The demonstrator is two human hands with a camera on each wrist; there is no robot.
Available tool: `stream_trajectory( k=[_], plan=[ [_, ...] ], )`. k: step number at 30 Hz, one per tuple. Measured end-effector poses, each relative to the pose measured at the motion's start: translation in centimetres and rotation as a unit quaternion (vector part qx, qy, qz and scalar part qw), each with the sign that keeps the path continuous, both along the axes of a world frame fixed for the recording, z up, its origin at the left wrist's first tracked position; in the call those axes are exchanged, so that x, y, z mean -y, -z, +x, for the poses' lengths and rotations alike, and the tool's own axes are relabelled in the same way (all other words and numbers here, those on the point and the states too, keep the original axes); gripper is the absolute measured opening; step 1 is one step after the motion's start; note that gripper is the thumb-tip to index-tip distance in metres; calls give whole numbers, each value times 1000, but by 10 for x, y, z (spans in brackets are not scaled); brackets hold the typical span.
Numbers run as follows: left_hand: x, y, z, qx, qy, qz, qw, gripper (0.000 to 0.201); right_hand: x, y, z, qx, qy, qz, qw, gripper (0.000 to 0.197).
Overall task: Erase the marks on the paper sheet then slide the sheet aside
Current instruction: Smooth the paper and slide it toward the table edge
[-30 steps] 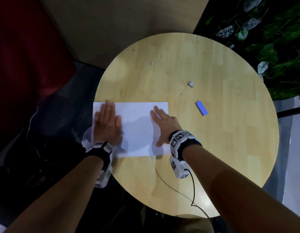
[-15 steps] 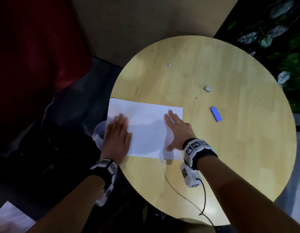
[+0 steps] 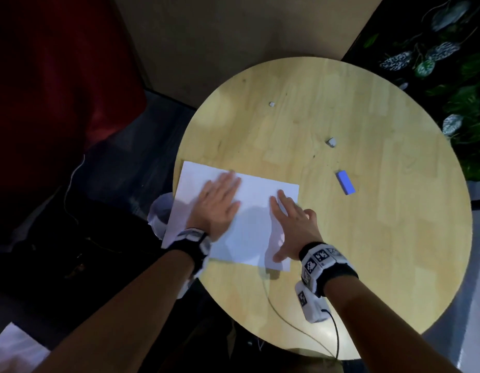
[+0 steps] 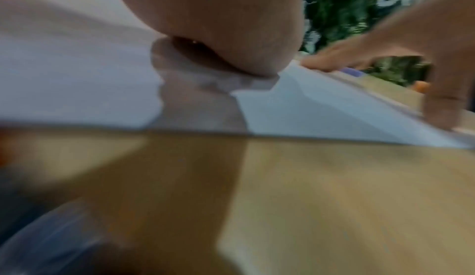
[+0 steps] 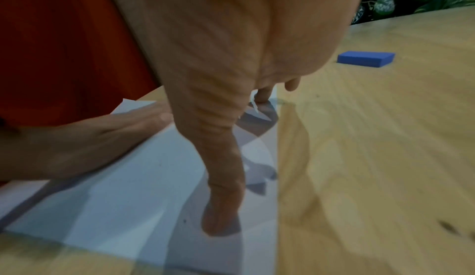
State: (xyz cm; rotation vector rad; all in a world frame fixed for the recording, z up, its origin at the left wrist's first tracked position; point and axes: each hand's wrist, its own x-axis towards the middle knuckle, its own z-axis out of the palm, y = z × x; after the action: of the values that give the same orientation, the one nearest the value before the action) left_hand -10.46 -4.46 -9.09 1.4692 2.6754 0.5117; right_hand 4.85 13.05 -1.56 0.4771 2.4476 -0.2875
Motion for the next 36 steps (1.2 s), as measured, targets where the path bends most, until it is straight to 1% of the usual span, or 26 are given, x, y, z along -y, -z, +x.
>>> stream_trajectory(
  k=[2, 4, 5, 6, 7, 8, 9, 10, 11, 12, 13, 14, 15, 17, 19, 20, 22, 24, 25, 26, 28, 29, 30, 31, 34, 36],
  plan=[
    [29, 2, -22, -1, -65, -42, 997, 56, 2, 0, 17, -10, 22, -6, 1000, 137],
    [57, 5, -47, -39, -85, -68, 993, 54, 3, -1, 29, -11, 32, -16, 999, 133],
    [66, 5, -55, -32, -107, -76, 991, 54, 3, -1, 34, -7, 30, -19, 999, 131],
    [68, 2, -58, -4, -149, -70, 986, 54, 4, -3, 37, -3, 32, -22, 999, 128],
    [63, -1, -58, 14, -202, -41, 979, 55, 5, -4, 37, -9, 38, -18, 999, 121],
    [54, -6, -54, 15, -236, -21, 971, 56, 5, -6, 33, -35, 44, -3, 998, 108],
    [42, -11, -45, 10, -235, -12, 972, 55, 4, -6, 25, -80, 45, 25, 995, 89],
    [32, -13, -31, 8, -189, -19, 982, 54, 2, -6, 14, -125, 45, 52, 990, 71],
    [25, -10, -16, -1, -102, -37, 994, 54, 0, -4, 2, -167, 46, 56, 983, 60],
    [22, -7, 0, -1, -24, -59, 998, 54, -2, -1, -10, -197, 41, 32, 979, 59],
    [24, -6, 11, 13, 15, -70, 997, 56, -4, 2, -20, -206, 22, -9, 978, 64],
    [30, -7, 15, 22, 26, -80, 996, 57, -5, 7, -26, -195, -8, -46, 980, 71],
    [40, -6, 15, 32, 17, -79, 996, 58, -6, 11, -30, -170, -35, -67, 983, 76],
    [69, -3, 7, 60, -64, -89, 992, 62, -9, 18, -27, -130, -57, -79, 987, 81],
    [107, 2, -9, 92, -156, -113, 977, 66, -9, 21, -14, -132, -48, -73, 987, 82],
    [124, 3, -16, 93, -183, -133, 970, 68, -9, 23, -8, -135, -39, -66, 988, 81],
    [139, -1, -28, 98, -205, -177, 958, 73, -5, 26, 5, -140, -1, -44, 989, 81],
    [127, -15, -30, 89, -210, -170, 959, 69, 3, 28, 18, -149, 38, -7, 988, 82],
    [115, -22, -26, 89, -194, -140, 967, 67, 7, 28, 23, -154, 52, 13, 987, 82],
    [99, -31, -20, 97, -158, -111, 976, 65, 11, 26, 28, -156, 66, 29, 985, 82],
    [63, -43, -1, 95, -50, -67, 992, 59, 17, 22, 37, -146, 98, 45, 983, 80],
    [46, -44, 10, 89, 9, -65, 994, 57, 19, 21, 41, -139, 115, 51, 982, 80],
    [27, -45, 23, 88, 52, -80, 992, 57, 22, 19, 46, -136, 130, 58, 980, 80],
    [10, -45, 34, 100, 73, -108, 986, 60, 23, 17, 50, -133, 144, 68, 978, 80],
    [-33, -48, 58, 115, 61, -187, 974, 76, 21, 14, 63, -114, 177, 98, 973, 79],
    [-56, -52, 66, 119, 73, -228, 964, 82, 17, 10, 73, -104, 198, 110, 968, 76]
  ],
)
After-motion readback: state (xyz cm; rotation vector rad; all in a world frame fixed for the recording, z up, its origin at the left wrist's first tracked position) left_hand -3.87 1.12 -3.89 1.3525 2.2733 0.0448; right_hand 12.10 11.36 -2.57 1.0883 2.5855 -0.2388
